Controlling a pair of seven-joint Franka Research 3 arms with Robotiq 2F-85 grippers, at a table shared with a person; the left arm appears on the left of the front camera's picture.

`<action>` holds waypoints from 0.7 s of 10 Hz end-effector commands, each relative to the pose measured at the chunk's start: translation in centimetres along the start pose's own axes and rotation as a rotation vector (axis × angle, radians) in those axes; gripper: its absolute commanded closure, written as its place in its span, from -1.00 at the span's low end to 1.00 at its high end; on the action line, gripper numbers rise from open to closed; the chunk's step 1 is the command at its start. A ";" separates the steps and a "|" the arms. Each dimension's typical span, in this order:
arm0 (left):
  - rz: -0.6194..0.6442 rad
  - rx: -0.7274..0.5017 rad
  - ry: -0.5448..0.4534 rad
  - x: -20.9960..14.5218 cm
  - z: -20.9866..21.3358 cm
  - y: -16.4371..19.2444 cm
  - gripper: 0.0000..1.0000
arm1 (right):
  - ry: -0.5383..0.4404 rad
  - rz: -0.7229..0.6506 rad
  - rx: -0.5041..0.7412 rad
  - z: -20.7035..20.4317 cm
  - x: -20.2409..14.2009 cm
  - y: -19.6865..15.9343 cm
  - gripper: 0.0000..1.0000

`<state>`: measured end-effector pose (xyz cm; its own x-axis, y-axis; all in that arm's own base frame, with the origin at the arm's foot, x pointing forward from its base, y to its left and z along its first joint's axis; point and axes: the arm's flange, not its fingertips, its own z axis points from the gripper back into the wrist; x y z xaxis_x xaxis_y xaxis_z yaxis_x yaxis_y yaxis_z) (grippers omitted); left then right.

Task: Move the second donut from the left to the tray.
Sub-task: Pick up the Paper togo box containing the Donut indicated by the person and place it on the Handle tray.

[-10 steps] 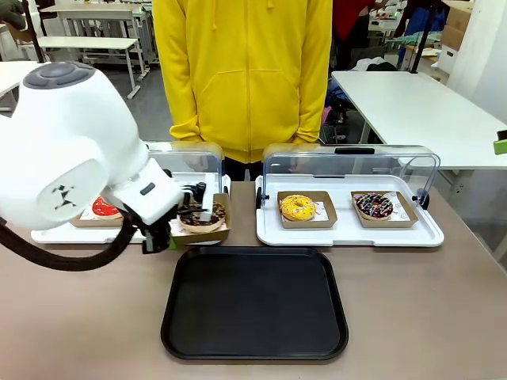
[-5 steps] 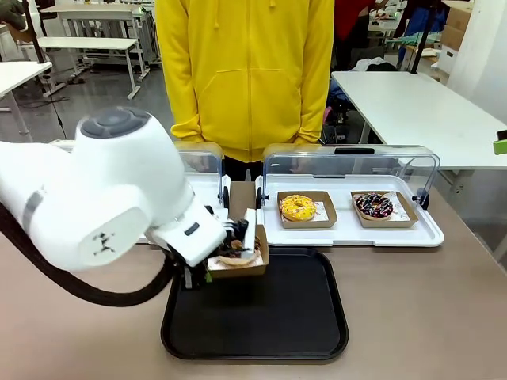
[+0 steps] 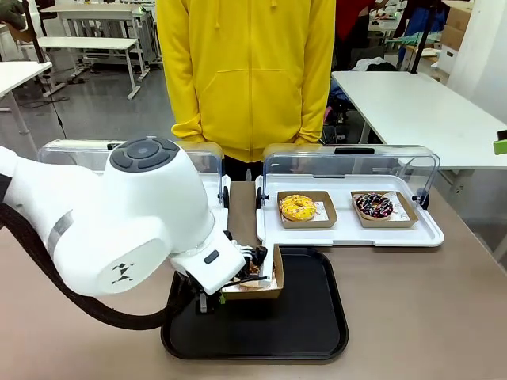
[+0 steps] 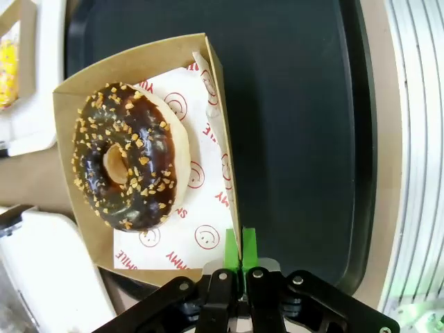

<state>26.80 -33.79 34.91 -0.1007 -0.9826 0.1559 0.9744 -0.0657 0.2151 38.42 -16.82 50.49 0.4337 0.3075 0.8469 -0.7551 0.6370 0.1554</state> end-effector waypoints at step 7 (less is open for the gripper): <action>0.014 -0.077 0.045 0.7 -3.8 1.0 0.96 | -0.030 0.026 0.001 -0.1 0.1 -0.2 -1.00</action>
<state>28.31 -34.80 31.16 -0.0768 -0.9884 0.1306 0.9886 -0.0585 0.1387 38.41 -16.82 50.49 0.4336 0.3075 0.8470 -0.7552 0.6368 0.1555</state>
